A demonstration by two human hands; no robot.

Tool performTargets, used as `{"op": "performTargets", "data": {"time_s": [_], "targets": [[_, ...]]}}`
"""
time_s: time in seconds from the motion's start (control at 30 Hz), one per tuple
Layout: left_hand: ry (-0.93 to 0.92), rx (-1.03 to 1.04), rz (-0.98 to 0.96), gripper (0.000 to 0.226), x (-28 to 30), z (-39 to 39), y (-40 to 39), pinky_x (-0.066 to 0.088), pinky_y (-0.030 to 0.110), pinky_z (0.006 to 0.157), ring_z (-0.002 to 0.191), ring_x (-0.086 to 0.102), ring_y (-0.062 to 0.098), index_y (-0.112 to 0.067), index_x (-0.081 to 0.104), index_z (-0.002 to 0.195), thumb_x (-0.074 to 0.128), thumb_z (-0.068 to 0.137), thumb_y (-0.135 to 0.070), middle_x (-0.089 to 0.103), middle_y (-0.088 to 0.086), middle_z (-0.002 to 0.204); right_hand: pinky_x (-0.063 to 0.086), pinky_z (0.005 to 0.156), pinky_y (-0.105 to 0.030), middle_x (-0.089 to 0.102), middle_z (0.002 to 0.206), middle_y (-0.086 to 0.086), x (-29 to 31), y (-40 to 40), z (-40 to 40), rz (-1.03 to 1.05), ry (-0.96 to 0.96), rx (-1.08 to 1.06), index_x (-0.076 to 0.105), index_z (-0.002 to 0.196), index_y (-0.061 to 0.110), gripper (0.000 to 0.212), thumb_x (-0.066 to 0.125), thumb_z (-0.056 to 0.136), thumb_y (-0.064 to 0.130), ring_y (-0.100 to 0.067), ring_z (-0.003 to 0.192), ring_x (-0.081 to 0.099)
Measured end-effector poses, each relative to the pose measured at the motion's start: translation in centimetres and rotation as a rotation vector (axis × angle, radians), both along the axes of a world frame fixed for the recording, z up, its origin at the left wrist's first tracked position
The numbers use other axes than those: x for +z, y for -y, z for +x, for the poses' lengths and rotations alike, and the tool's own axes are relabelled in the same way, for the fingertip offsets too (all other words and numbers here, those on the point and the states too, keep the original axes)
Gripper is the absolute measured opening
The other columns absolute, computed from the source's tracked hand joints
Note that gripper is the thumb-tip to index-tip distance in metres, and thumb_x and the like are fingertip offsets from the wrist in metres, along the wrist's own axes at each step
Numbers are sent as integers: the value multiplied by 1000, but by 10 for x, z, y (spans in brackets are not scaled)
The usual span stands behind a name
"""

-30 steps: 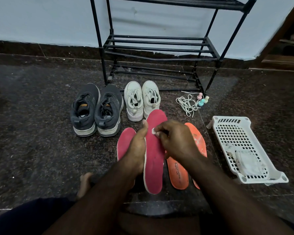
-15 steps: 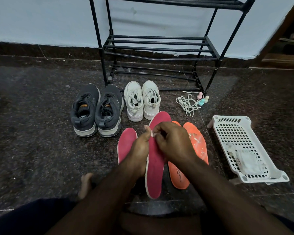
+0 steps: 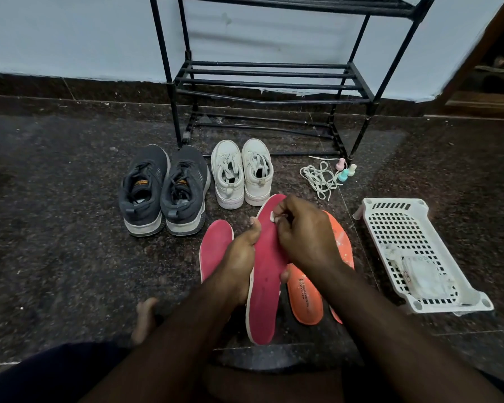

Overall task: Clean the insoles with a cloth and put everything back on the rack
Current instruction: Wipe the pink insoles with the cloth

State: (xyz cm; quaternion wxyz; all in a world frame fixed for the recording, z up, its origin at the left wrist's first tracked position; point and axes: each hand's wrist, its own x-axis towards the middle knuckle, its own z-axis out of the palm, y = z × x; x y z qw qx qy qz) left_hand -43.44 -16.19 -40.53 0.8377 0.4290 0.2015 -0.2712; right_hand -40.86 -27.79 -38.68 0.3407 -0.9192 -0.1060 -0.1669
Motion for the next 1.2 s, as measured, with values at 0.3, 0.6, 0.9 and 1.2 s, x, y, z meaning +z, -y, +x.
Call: {"op": "performTargets", "data": {"time_s": [0.3, 0.6, 0.9, 1.2], "targets": [[-9, -11, 15, 66, 3, -1, -4, 51, 32, 45, 48, 62, 30, -5, 66, 101, 29, 101, -60, 68, 17, 68, 47, 68, -26, 65, 80, 11, 6, 6, 1, 79, -62, -4, 64, 82, 21, 19, 63, 81, 2, -4, 73, 56], [-25, -54, -31, 83, 2, 1, -8, 55, 31, 47, 54, 68, 30, -2, 60, 124, 24, 95, -72, 71, 27, 89, 53, 83, -24, 63, 101, 5, 26, 29, 6, 190, -115, -1, 72, 100, 27, 20, 72, 84, 14, -10, 87, 64], [-24, 77, -87, 58, -2, 1, -1, 57, 38, 63, 71, 71, 29, -15, 72, 97, 33, 100, -58, 74, 12, 85, 51, 71, -33, 71, 78, 1, 11, -3, -9, -178, 18, 177, 75, 86, 14, 24, 58, 71, 7, -22, 77, 65], [72, -63, 40, 66, -2, 2, 0, 54, 38, 55, 63, 67, 34, -10, 71, 114, 31, 101, -60, 72, 23, 86, 42, 80, -16, 69, 97, -2, 12, 18, 13, -4, -79, -103, 74, 101, 15, 19, 64, 87, 5, -17, 91, 62]]}}
